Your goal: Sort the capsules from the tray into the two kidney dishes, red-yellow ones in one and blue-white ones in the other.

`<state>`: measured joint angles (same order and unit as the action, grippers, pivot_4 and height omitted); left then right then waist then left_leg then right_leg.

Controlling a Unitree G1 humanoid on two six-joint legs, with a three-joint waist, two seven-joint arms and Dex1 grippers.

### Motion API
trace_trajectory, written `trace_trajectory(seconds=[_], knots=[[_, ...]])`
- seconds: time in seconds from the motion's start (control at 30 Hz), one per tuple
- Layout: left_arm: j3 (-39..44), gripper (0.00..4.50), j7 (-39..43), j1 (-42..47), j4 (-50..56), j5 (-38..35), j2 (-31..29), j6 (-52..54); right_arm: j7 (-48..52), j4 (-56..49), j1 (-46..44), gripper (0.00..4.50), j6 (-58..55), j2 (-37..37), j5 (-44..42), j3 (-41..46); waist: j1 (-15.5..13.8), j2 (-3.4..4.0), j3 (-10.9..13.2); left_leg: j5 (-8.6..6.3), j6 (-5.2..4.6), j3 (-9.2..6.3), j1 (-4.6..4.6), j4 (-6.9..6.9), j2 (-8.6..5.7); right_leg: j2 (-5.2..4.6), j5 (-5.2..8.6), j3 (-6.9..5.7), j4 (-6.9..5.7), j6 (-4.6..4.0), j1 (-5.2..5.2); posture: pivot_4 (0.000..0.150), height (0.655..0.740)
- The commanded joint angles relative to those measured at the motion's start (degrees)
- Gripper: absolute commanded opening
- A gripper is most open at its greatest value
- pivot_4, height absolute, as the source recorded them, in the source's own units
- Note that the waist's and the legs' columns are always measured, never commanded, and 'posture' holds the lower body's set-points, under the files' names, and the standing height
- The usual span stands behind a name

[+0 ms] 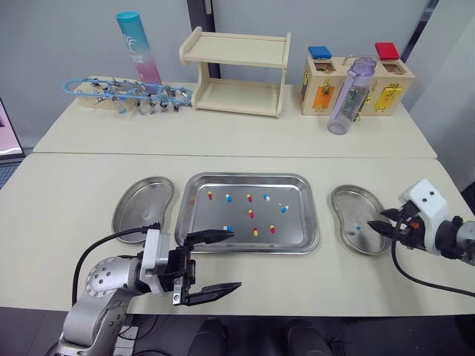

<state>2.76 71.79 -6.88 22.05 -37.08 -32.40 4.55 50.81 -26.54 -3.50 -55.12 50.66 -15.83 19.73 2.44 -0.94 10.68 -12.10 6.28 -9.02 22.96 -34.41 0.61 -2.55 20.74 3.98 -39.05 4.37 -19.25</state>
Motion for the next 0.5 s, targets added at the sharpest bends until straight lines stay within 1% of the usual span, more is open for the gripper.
trace_trajectory(seconds=[0.03, 0.1, 0.13, 0.2, 0.33, 0.4, 0.5], knots=[[2.1, 4.5, -1.9, -1.1, 2.0, -1.0, -0.6, 0.2, 1.1, -0.4, 0.6, 3.6, 6.1, 1.2, -1.4, 3.3, -0.1, 0.0, 0.0, 0.0, 0.0, 0.0, 0.0, 0.0, 0.0, 0.0, 0.0, 0.0, 0.0, 0.0, 0.01, 0.15, 0.74], [3.2, 4.5, -4.0, -1.9, 2.0, -0.7, -1.0, 1.2, 1.3, -0.2, 1.2, 4.26, 9.7, 0.7, -2.1, 4.5, -0.1, -0.01, 0.0, 0.0, 0.0, 0.0, 0.0, 0.0, 0.0, 0.0, 0.0, 0.0, 0.0, 0.0, 0.01, 0.15, 0.74], [4.1, 4.5, -5.5, -2.4, 2.0, -0.7, -1.3, 2.0, 1.6, -0.1, 1.7, 4.49, 11.5, 0.4, -2.5, 5.2, -0.1, -0.01, 0.0, 0.0, 0.0, 0.0, 0.0, 0.0, 0.0, 0.0, 0.0, 0.0, 0.0, 0.0, 0.01, 0.15, 0.74], [7.1, 4.5, -9.4, -3.2, 1.4, -0.6, -2.4, 4.6, 4.4, -0.7, 4.5, 4.49, 15.0, 0.8, -3.6, 7.1, -0.3, -0.02, 0.0, 0.0, 0.0, -0.01, 0.0, 0.0, 0.0, 0.0, 0.0, -0.01, 0.01, 0.0, 0.01, 0.15, 0.74], [15.4, 4.5, -13.6, -4.8, -2.0, -1.0, -5.7, 7.7, 11.7, -0.6, 11.9, 4.49, 26.5, 1.5, -4.6, 11.7, -0.6, -0.04, 0.0, 0.0, 0.0, -0.02, 0.0, 0.01, 0.0, 0.0, 0.0, -0.02, 0.02, 0.0, 0.01, 0.15, 0.74], [20.1, 4.5, -15.2, -5.7, -5.4, 0.4, -8.3, 9.2, 15.2, 1.4, 15.0, 4.49, 30.8, 2.4, -4.5, 13.8, -0.6, -0.04, 0.0, 0.0, 0.0, -0.01, -0.03, 0.0, 0.0, 0.0, 0.0, -0.02, 0.02, 0.0, 0.04, 0.15, 0.74], [26.7, 4.5, -18.0, -6.1, -14.7, 3.2, -12.4, 10.2, 19.3, 5.7, 18.2, 4.49, 33.9, 4.2, -4.5, 16.1, -0.5, -0.04, 0.0, 0.0, 0.0, 0.0, -0.09, 0.01, 0.01, 0.0, 0.0, -0.01, 0.02, 0.0, 0.07, 0.15, 0.74]])
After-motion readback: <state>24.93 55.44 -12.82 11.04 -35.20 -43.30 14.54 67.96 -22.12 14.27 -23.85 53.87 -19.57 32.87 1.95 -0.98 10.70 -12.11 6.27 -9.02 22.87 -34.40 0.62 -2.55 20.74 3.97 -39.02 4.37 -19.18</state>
